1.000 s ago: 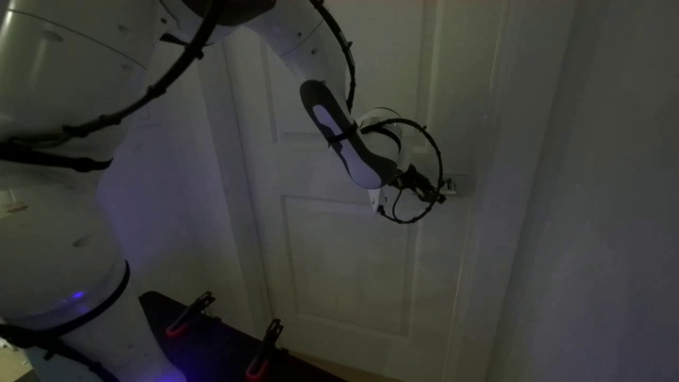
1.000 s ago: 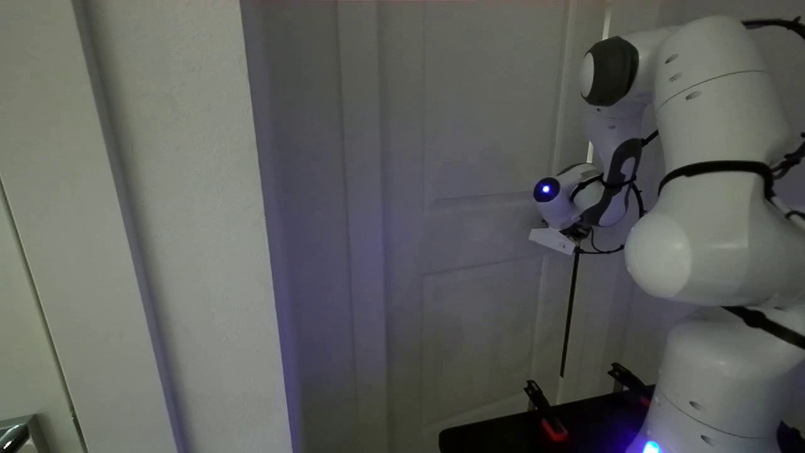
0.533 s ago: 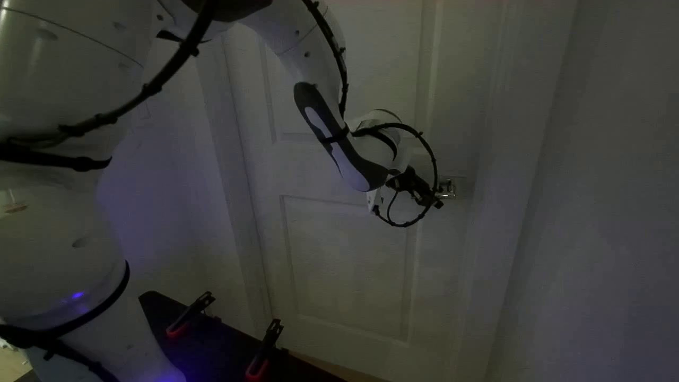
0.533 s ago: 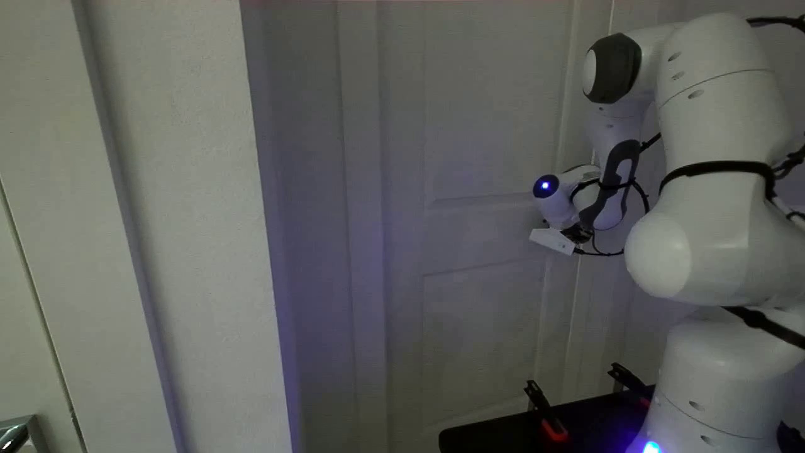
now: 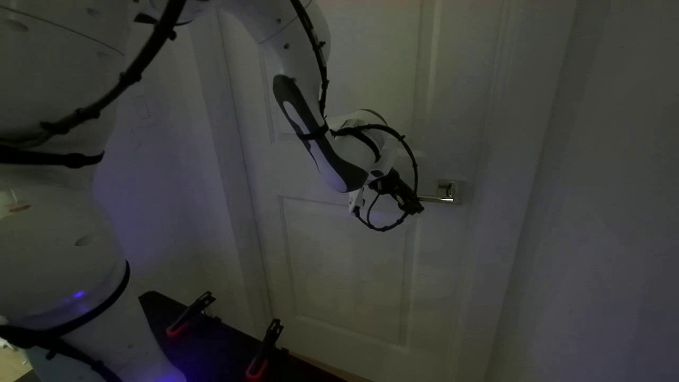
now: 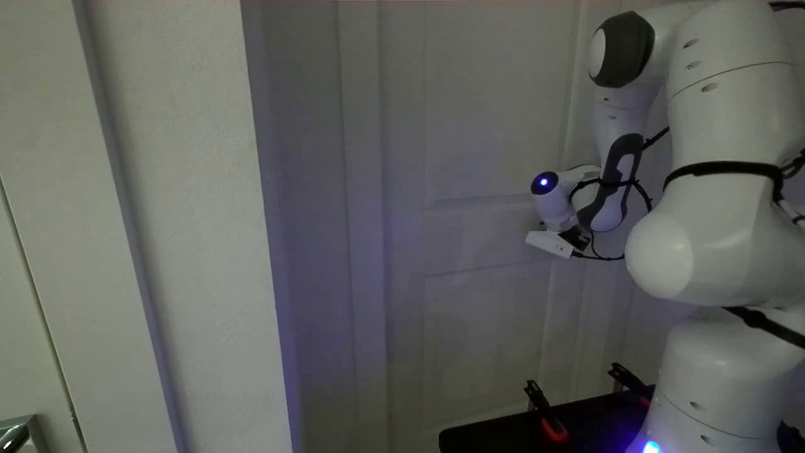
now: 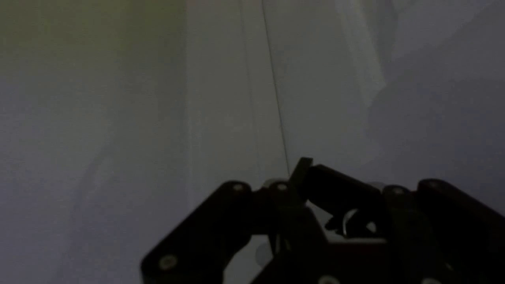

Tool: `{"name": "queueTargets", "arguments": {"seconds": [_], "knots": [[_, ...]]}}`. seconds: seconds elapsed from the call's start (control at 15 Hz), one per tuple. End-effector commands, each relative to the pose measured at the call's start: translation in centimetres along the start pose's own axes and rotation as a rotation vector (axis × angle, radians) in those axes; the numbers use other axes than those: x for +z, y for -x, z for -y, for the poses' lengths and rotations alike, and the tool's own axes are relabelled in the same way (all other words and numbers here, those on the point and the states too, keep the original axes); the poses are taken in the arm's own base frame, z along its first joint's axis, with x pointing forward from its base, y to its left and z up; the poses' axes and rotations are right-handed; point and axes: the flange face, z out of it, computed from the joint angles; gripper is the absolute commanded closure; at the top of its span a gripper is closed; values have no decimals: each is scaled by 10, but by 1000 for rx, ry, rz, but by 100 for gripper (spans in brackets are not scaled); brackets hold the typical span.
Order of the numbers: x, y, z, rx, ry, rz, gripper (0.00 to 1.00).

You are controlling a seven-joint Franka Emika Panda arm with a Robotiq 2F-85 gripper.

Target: Close the door

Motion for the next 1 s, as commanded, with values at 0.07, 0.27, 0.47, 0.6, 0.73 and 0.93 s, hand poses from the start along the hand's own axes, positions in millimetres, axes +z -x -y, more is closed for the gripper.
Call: {"name": "queueTargets", "arguments": {"seconds": [0.07,0.27,0.47,0.6,0.73,0.93], "knots": [[-41,21,-27,-12,17,54,98],[-60,35,-42,-22,21,102,98],[-87,46,-49,-74,-3,185,98],[-107,53,-48,-114,-48,263,69],[-126,62,-47,-161,-78,323,61],[-153,69,-42,-225,-99,392,38]]}}
